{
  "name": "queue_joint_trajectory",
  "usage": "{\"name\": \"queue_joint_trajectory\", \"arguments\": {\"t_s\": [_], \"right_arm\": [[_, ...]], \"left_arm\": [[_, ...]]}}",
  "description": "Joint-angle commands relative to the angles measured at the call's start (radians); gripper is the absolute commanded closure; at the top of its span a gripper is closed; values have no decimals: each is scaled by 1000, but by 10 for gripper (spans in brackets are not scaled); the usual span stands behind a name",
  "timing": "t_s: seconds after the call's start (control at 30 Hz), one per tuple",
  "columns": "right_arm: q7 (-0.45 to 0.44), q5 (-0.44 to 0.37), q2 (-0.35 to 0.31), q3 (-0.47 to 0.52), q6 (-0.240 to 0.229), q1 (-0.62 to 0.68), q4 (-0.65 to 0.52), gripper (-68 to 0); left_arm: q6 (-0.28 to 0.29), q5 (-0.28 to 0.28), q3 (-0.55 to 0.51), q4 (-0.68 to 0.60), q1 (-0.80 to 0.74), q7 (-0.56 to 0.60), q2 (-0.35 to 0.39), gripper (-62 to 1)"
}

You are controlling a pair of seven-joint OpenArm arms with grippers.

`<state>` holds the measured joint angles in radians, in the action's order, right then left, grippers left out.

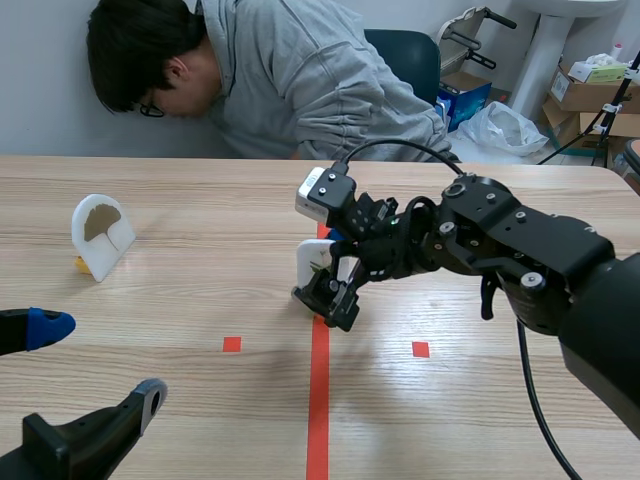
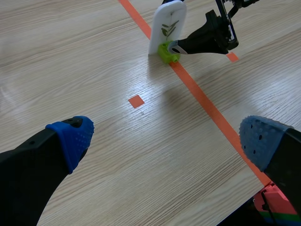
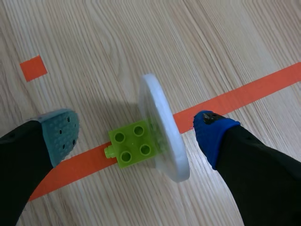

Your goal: Do the leaf sorting experiment

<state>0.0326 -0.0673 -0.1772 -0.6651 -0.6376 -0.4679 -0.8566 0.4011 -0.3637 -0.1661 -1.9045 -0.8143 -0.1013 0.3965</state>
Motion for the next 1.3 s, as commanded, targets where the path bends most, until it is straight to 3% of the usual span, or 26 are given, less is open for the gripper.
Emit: {"name": "queue_joint_trajectory", "arguments": {"t_s": [0.0,0.17,0.4,0.67,0.87,0.97,1.13,1.27], "right_arm": [[-10,-6,-11,8,22,-25,-23,-428],[-6,-6,-17,8,49,-25,-23,-399],[-7,-6,-16,8,57,-25,-23,-204],[-21,-6,-16,9,73,-25,-23,-49],[-16,-6,-17,11,73,-25,-23,-15],[40,-17,-19,27,78,-21,-33,-18],[107,-117,-85,122,190,58,-149,-20],[150,-189,-169,254,212,143,-247,-19]], "left_arm": [[2,-6,5,-10,3,13,-3,-623],[2,-6,5,-10,3,13,-3,-623],[2,-6,5,-10,3,13,-2,-623],[2,-6,5,-10,3,13,-2,-623],[2,-6,5,-10,3,13,-2,-623],[2,-6,5,-10,3,14,-2,-623],[2,-7,5,-10,3,13,-2,-623],[2,-7,5,-10,3,14,-2,-623]]}}
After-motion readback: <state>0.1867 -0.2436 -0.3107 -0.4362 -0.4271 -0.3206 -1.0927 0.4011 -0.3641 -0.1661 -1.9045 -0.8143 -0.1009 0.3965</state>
